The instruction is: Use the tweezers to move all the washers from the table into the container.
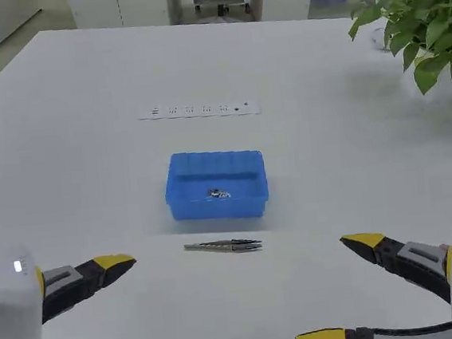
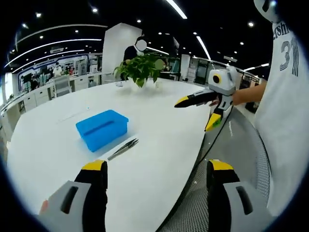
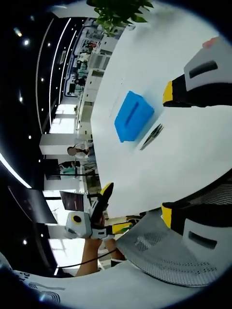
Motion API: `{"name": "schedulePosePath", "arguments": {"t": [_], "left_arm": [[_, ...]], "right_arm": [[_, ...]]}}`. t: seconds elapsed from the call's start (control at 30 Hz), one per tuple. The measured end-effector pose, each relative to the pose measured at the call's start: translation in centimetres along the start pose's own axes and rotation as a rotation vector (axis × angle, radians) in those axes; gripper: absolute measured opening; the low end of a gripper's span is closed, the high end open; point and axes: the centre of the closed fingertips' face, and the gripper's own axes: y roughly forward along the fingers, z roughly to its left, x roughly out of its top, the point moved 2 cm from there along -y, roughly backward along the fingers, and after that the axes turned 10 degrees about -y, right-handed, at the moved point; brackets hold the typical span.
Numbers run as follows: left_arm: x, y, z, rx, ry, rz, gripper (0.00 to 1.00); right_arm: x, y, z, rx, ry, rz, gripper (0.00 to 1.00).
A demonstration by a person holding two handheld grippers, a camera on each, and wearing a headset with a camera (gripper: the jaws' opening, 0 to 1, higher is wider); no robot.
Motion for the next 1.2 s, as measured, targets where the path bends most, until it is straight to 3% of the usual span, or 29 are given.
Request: {"name": "schedulePosePath", "arguments": {"t": [0.13, 0.3, 0.57, 0.7, 0.97, 1.2], "left_arm": [[0.4, 0.3, -0.5, -0.002, 0.045, 0.015, 0.93], [0.9, 0.2, 0.2, 0.027, 0.048, 0.004, 0.97], [0.6, -0.2, 0.8, 0.056, 0.042, 0.007, 0.99], [0.7, -0.3, 1.0, 0.074, 0.03, -0.014, 0.99], [0.1, 0.2, 0.7, 0.066, 0.021, 0.0, 0.99], [-1.0, -0.1, 0.5, 0.05, 0.025, 0.046, 0.99]], "right_arm": [[0.9, 0.3, 0.0, -0.013, -0.022, -0.015, 0.94], [1.0, 1.1, 0.4, -0.002, -0.025, 0.001, 1.0], [1.1, 1.5, 0.8, 0.012, -0.046, 0.025, 1.0], [1.1, 1.3, 0.7, 0.001, -0.039, 0.024, 0.99], [0.6, 1.0, 0.5, -0.01, -0.025, 0.038, 0.96], [-0.1, 0.6, 0.2, -0.025, -0.007, 0.05, 0.94]]}}
